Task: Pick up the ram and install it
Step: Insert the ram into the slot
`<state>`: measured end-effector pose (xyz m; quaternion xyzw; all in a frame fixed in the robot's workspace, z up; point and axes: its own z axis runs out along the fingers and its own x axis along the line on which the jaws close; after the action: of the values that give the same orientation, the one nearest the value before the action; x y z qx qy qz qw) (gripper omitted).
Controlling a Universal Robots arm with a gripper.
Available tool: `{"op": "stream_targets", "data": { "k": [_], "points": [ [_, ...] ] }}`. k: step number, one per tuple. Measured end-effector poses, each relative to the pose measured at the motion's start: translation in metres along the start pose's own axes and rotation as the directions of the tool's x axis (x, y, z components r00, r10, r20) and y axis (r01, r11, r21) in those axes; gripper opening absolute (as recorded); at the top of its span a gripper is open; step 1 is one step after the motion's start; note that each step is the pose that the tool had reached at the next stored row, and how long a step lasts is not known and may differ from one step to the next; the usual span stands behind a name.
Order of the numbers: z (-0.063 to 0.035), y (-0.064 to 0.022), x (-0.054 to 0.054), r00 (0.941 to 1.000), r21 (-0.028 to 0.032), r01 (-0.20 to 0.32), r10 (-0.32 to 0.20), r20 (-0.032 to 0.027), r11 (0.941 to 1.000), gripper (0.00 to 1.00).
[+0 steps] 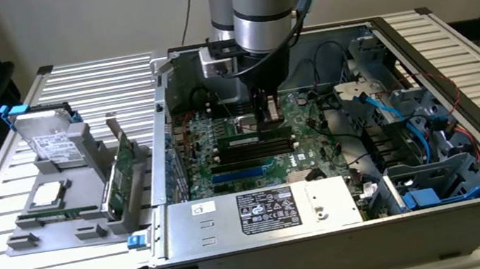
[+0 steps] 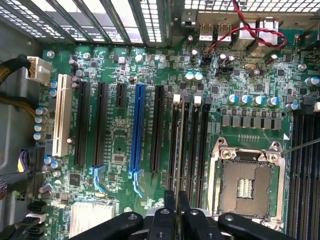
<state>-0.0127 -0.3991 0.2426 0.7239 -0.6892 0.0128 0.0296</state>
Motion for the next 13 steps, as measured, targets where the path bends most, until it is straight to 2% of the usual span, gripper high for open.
{"op": "stream_targets", "data": {
  "k": [13],
  "points": [
    [0.0118, -0.0011, -0.001, 1.0000, -0.0001, 0.000, 0.000, -0.0015, 1.0000, 0.14]
  ]
}}
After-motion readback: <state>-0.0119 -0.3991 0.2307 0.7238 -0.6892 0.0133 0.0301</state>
